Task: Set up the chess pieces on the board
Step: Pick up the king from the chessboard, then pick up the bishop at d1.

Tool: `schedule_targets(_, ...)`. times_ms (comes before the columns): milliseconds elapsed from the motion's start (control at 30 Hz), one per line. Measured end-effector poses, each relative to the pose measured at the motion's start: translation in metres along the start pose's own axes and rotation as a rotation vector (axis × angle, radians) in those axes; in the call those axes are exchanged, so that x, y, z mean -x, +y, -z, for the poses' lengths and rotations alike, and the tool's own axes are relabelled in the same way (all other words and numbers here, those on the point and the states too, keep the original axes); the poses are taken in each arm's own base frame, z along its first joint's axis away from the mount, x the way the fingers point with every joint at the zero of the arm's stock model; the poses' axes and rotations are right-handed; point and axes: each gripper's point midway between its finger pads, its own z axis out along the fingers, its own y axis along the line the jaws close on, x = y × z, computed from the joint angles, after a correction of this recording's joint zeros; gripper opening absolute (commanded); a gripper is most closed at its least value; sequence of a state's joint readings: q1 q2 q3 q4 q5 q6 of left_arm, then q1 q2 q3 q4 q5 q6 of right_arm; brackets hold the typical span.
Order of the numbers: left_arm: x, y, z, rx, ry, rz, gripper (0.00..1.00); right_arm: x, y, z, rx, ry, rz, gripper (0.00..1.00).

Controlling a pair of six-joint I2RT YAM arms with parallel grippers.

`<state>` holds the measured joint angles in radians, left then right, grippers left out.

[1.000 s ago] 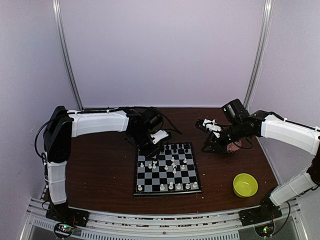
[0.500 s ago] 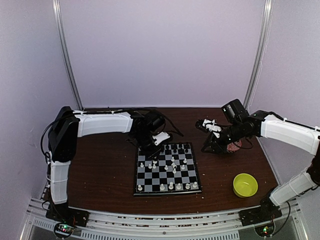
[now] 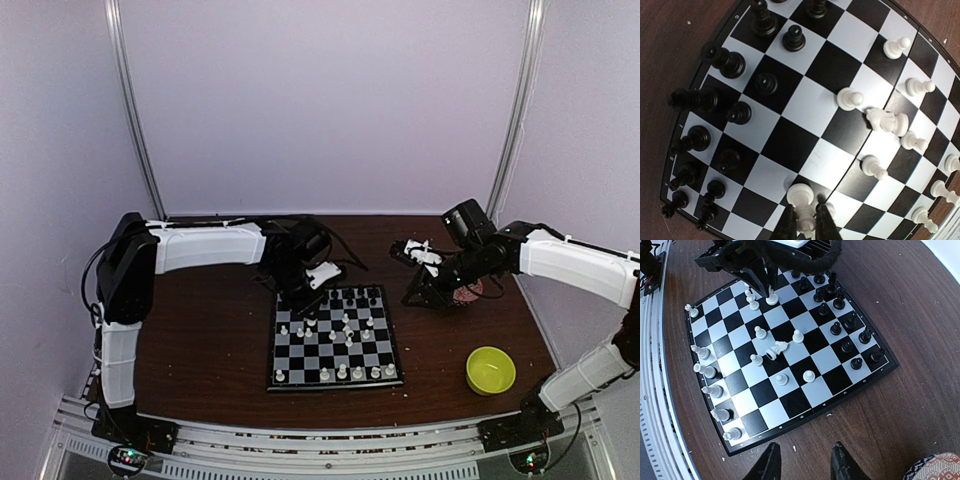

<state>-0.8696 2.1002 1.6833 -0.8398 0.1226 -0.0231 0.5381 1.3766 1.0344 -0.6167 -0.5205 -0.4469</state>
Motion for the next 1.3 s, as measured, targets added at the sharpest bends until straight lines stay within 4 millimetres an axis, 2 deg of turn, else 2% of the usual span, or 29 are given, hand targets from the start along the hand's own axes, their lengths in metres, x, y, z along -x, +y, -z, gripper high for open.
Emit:
schedule_targets(433,0.008,-0.011,0.007,-0.062,-0.031,-0.002,0.02,0.000,0.002,-0.002,0.013,0.001,-0.003,0.33)
schedule_targets(567,0.012,-0.014,0.022,-0.065,-0.063,-0.003,0.02,0.001,0.007,-0.001,0.038,-0.006,-0.002,0.33)
schedule_targets(667,0.008,-0.017,0.046,-0.061,-0.101,-0.004,0.02,0.003,0.017,-0.001,0.062,-0.007,0.015,0.33)
schedule_targets(867,-0.007,-0.025,0.099,-0.052,-0.185,-0.001,0.02,0.026,0.071,-0.006,0.147,0.017,0.179,0.34)
schedule_targets(1000,-0.026,-0.024,0.119,-0.019,-0.207,0.018,0.02,0.048,0.109,-0.021,0.198,0.051,0.321,0.35)
schedule_targets(1100,-0.047,-0.017,0.119,0.013,-0.197,0.054,0.02,0.052,0.130,-0.039,0.227,0.100,0.389,0.36)
schedule_targets(1300,-0.094,0.008,0.105,0.058,-0.150,0.157,0.01,0.041,0.162,-0.080,0.265,0.224,0.482,0.39)
